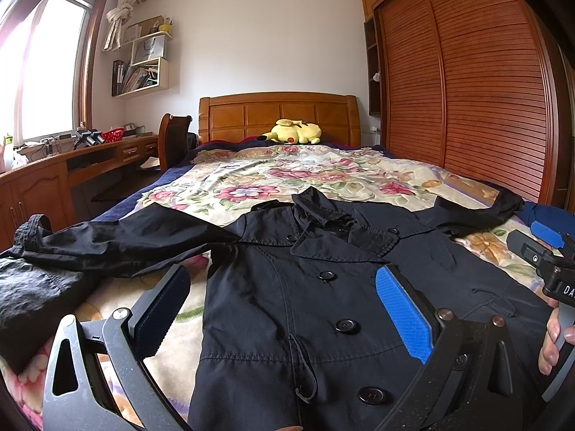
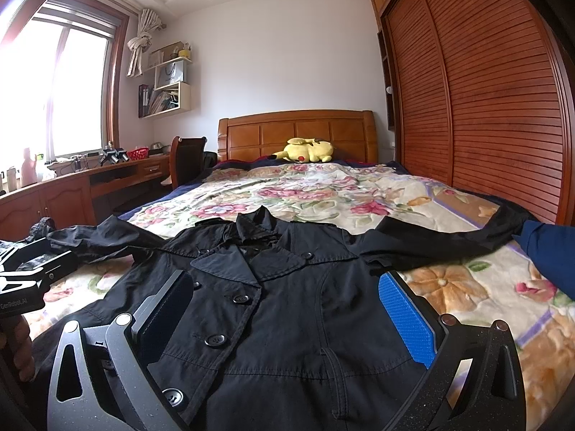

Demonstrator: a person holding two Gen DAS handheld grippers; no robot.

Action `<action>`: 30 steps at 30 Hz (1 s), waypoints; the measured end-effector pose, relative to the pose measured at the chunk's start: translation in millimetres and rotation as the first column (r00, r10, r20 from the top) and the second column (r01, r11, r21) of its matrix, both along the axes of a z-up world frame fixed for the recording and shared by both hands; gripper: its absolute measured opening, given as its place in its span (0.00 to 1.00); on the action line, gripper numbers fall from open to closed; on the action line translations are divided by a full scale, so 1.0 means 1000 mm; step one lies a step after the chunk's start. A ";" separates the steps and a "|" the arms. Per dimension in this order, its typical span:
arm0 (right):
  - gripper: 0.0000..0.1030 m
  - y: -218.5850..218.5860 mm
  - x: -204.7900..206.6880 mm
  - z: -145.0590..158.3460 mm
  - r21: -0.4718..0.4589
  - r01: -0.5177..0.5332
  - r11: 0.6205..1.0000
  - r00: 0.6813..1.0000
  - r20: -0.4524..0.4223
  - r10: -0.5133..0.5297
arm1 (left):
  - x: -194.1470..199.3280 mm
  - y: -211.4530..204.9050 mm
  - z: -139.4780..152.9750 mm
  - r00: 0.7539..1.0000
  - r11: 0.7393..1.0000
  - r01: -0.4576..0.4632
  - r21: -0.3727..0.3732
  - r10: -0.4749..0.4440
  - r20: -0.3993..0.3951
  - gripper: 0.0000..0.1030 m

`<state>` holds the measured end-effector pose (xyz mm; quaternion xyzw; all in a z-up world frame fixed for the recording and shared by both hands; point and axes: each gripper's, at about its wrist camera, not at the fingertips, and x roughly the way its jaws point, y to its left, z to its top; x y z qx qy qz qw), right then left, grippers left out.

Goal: Fold large clothes

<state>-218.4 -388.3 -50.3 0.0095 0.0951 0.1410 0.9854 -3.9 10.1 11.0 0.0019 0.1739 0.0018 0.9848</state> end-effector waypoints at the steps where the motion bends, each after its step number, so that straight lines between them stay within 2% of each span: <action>1: 1.00 0.000 0.000 0.000 0.000 0.000 1.000 1.000 -0.002 0.000 | 0.001 0.001 0.001 1.000 1.000 0.000 -0.001 0.000 -0.001 1.00; 8: 1.00 0.002 -0.004 0.002 -0.014 -0.018 1.000 1.000 0.004 0.018 | 0.001 0.002 0.002 1.000 1.000 0.000 0.012 0.000 -0.004 1.00; 14: 1.00 0.010 -0.005 0.008 -0.022 -0.062 0.998 0.998 0.006 0.062 | 0.012 0.019 0.004 0.999 0.999 -0.015 0.031 0.016 -0.029 1.00; 19: 1.00 0.017 -0.002 0.016 -0.019 -0.103 0.995 0.995 0.006 0.103 | 0.019 0.048 0.004 0.997 0.999 -0.041 0.012 0.042 -0.059 1.00; 24: 1.00 0.026 0.003 0.021 -0.020 -0.144 0.989 0.990 -0.001 0.144 | 0.028 0.077 0.000 0.991 0.995 -0.083 0.059 0.089 -0.101 1.00; 30: 1.00 0.041 0.018 0.026 -0.025 -0.195 0.980 0.981 -0.026 0.194 | 0.032 0.120 0.004 0.984 0.993 -0.108 0.038 0.113 -0.140 1.00</action>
